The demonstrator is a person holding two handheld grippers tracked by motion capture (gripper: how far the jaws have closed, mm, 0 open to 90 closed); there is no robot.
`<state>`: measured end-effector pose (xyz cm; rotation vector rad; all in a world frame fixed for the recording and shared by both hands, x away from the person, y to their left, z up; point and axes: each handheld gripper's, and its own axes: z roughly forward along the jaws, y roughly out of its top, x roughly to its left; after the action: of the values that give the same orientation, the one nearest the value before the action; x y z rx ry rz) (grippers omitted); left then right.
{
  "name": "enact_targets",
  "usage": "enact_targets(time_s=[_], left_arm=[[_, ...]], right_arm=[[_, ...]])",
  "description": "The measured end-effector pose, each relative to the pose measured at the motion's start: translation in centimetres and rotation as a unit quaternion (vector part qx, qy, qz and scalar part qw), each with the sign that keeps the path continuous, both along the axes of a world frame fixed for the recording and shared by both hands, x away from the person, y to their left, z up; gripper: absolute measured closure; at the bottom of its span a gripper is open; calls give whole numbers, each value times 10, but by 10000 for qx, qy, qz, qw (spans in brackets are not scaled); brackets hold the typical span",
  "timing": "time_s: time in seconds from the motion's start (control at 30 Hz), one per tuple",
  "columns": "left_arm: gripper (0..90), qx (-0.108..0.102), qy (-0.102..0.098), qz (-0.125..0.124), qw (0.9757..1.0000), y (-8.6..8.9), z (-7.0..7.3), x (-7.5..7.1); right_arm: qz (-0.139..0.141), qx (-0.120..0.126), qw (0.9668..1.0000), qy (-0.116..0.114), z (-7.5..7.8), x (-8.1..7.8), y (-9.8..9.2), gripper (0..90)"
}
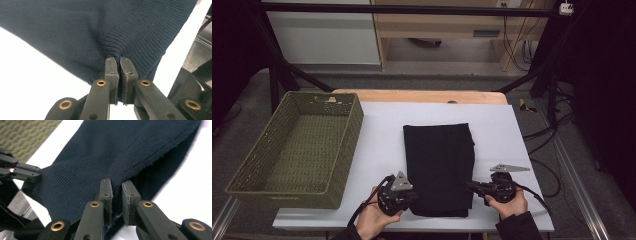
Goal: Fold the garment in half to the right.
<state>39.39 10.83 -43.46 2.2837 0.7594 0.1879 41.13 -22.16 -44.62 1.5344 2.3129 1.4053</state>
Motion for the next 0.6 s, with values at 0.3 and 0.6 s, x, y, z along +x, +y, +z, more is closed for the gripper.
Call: enact_targets(time_s=[0.3,0.6], left_arm=[[842,165,-35,-20,9999,0,-18,-6],[601,-377,-140,126,9991,8,-13,2]], right_arm=[[-98,-546,9985,19,-23,-3,3,711],[42,-521,9971,-562,-24,0,-2,420]])
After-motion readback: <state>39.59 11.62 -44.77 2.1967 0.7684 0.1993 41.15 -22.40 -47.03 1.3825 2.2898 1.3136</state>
